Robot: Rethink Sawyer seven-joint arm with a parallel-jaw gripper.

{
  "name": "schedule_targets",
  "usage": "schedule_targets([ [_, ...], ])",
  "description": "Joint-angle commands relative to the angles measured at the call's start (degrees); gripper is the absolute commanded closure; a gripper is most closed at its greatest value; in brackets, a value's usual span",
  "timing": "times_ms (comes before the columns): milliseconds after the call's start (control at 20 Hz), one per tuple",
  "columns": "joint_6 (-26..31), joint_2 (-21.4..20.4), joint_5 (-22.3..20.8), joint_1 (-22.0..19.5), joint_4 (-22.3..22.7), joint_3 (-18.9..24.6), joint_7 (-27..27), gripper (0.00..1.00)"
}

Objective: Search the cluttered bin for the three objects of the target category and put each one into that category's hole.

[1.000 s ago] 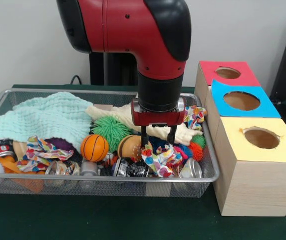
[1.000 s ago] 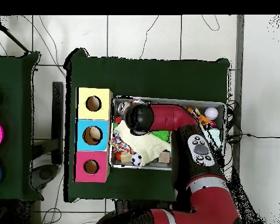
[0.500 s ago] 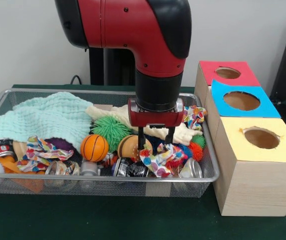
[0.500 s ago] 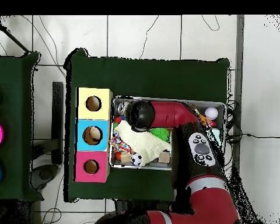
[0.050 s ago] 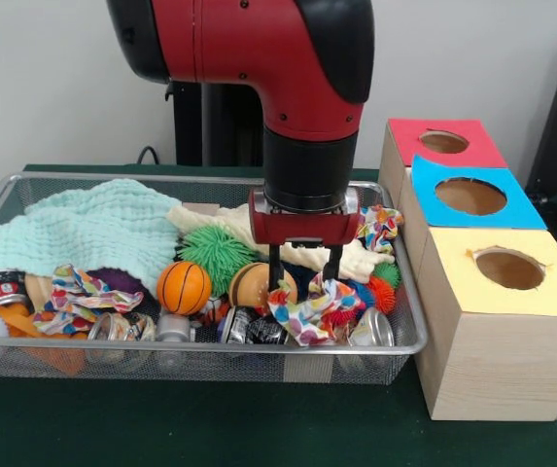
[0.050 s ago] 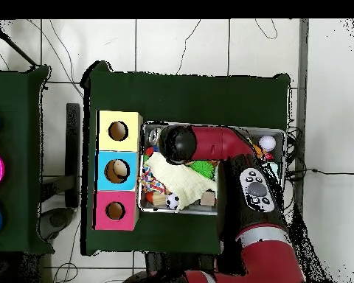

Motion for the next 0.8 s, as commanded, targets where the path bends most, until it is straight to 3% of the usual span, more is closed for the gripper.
schedule_targets([
  [50,-4.3,-1.5,2.3,-0.8,2.7,1.3,8.6,0.0],
  [450,-4.0,-6.7,3.7,0.2,9.0,0.4,10.3,0.0],
  [800,-8.5,-3.7,3.0,0.0,7.4,0.4,9.8,0.0],
])
